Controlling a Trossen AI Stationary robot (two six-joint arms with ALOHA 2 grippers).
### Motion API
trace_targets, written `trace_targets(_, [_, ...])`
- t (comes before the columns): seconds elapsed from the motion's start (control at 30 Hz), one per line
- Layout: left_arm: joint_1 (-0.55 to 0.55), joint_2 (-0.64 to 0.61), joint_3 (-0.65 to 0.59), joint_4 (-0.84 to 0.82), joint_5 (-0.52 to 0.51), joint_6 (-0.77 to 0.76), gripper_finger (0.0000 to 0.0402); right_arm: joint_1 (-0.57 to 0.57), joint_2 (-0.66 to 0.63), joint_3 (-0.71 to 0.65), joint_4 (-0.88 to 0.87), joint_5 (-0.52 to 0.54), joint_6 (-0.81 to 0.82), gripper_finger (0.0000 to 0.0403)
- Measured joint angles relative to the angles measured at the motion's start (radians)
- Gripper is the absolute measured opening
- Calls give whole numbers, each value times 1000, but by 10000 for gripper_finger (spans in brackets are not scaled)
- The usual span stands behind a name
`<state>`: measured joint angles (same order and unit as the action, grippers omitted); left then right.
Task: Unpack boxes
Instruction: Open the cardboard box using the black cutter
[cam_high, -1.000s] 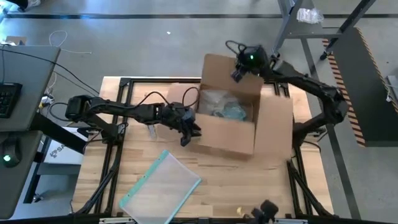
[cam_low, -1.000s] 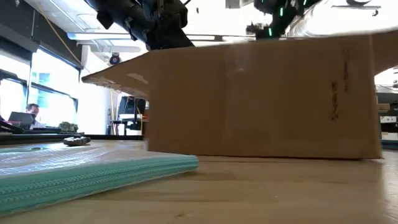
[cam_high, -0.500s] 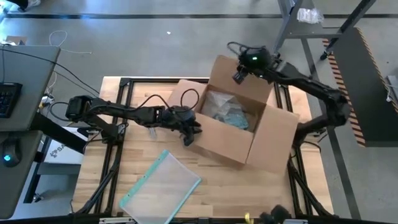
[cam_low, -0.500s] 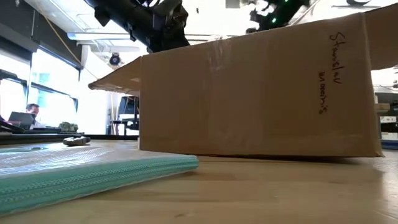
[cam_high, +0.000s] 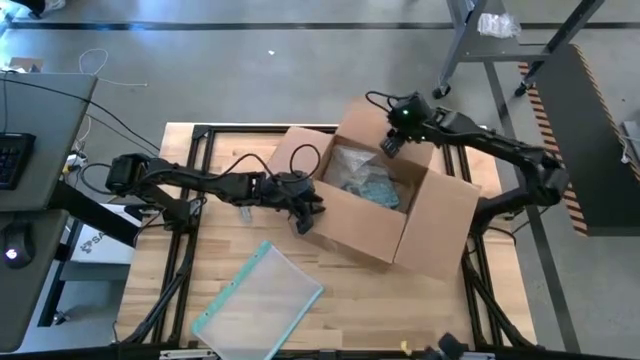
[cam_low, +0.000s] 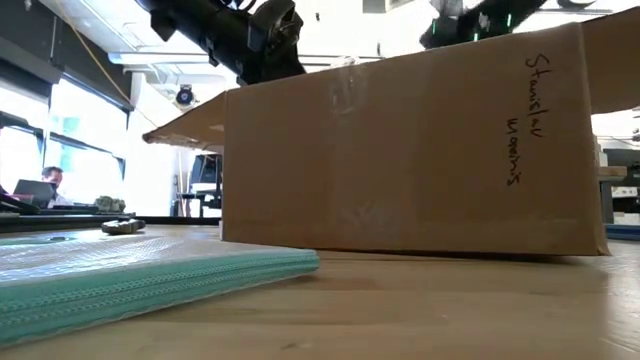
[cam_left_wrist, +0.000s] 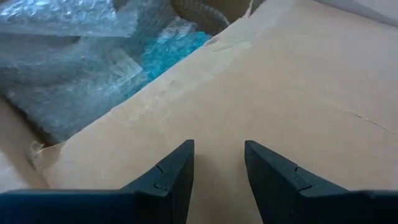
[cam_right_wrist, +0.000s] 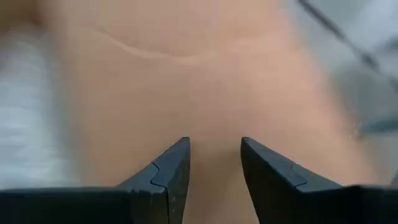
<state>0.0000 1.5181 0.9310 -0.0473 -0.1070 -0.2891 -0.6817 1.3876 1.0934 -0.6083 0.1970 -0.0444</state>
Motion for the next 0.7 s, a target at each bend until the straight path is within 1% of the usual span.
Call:
trace_targets(0.07, [-6,0,-1,12,-8,-3,126,-27,43,-55,107,-16,3,128])
trace_targets(0.13, [-10,1,-2,40,-33,-9,126,-47,94,-64,221,-76,3,128])
trace_targets(0.2, [-13,9,-4,87,-56,-38,126,-60,153,-40,286,-118,2,128])
trace_targets(0.33, [-30,56,-4,232,-117,-51,126,-69,253,97,342,-117,-57,128])
trace_targets(0.43, [-34,82,-5,304,-154,-26,126,-56,283,239,295,-114,-143,128])
trace_targets(0.53, [-31,73,-7,333,-165,19,126,-2,269,372,180,-90,-202,128])
trace_targets(0.63, [-28,4,-5,362,-163,64,126,96,210,455,35,-97,-245,128])
trace_targets(0.7, [-25,-47,-2,340,-167,93,126,181,160,470,-56,-98,-257,128])
